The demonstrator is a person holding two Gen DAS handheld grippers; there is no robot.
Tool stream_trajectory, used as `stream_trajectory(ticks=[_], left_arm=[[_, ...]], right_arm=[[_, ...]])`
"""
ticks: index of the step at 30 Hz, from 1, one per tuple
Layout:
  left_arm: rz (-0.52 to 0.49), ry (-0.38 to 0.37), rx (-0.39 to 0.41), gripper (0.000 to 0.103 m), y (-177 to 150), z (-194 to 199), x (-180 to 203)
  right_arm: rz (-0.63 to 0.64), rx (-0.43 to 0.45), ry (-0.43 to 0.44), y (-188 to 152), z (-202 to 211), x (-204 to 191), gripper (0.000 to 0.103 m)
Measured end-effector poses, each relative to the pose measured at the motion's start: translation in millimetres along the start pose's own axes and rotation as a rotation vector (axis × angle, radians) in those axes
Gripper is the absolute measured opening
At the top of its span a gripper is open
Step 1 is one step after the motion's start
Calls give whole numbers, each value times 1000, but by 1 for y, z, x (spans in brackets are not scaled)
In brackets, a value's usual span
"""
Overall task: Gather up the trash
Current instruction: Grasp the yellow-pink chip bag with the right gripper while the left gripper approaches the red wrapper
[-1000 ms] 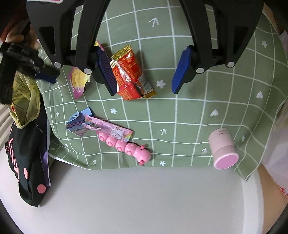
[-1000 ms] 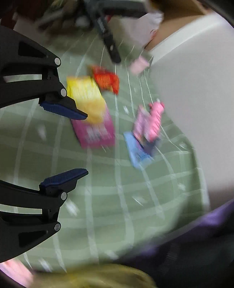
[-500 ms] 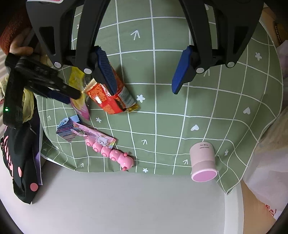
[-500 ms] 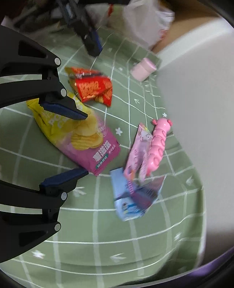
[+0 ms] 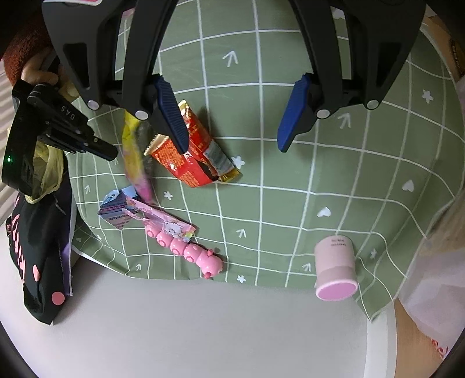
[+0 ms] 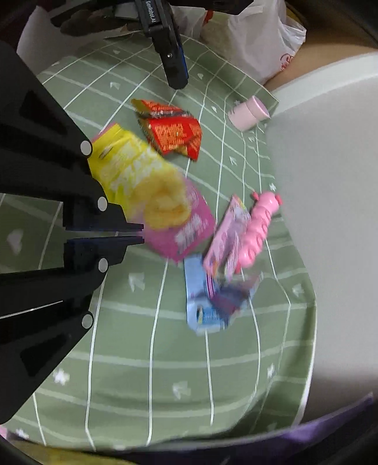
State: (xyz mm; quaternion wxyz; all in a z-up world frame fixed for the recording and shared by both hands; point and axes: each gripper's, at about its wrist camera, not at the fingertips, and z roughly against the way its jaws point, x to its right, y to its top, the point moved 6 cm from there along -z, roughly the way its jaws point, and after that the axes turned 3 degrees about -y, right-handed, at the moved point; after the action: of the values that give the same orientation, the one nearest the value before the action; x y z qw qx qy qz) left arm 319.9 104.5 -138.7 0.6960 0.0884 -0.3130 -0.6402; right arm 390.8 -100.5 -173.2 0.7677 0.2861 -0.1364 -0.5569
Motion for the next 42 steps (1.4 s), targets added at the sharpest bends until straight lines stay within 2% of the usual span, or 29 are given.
stream_trajectory(ticks=[3,7,8,10,12,14,17,20,21,25,27,28,31,33,35,38,40,42], left_arm=[[1,-16,-15,60,-3,-4,6],[-22,14,11,60,0,-1,13],[-22,26,24,60,3,2,12],[-23,55,51,60,8,9,6],[-11,71,64,60,13,14,-2],[18,77,71,60,16,17,-12],[28,84,68,60,18,17,-21],[31,85,67,60,17,17,-26],[35,82,68,60,17,17,-26],[40,68,66,60,15,14,-25],[39,53,56,60,12,11,-21],[36,46,49,60,11,8,-19],[27,33,35,60,7,5,-13],[21,27,33,60,6,5,-11],[20,26,33,60,5,5,-9],[21,26,28,60,3,5,-9],[24,28,27,60,1,5,-9],[26,31,24,60,0,6,-9]], right_arm=[[-11,20,-36,2,13,18,4],[-83,81,30,7,29,26,8],[-98,96,38,8,30,25,13],[-144,102,82,9,30,17,48],[-186,90,142,11,25,4,48],[-176,70,118,15,16,-16,48],[-64,73,71,18,8,-48,48],[69,11,39,6,-3,-69,48],[120,6,-13,0,-3,-67,48],[190,16,-120,-20,14,-38,48],[202,33,-110,-25,27,-27,48],[187,51,-72,-26,35,-25,48],[64,67,83,-18,44,-16,48],[-15,82,117,-11,41,-7,48],[-65,98,92,-3,28,5,48],[-59,32,55,-3,5,3,48],[29,39,42,-5,-3,-12,48],[110,61,-25,-5,-8,-22,48]])
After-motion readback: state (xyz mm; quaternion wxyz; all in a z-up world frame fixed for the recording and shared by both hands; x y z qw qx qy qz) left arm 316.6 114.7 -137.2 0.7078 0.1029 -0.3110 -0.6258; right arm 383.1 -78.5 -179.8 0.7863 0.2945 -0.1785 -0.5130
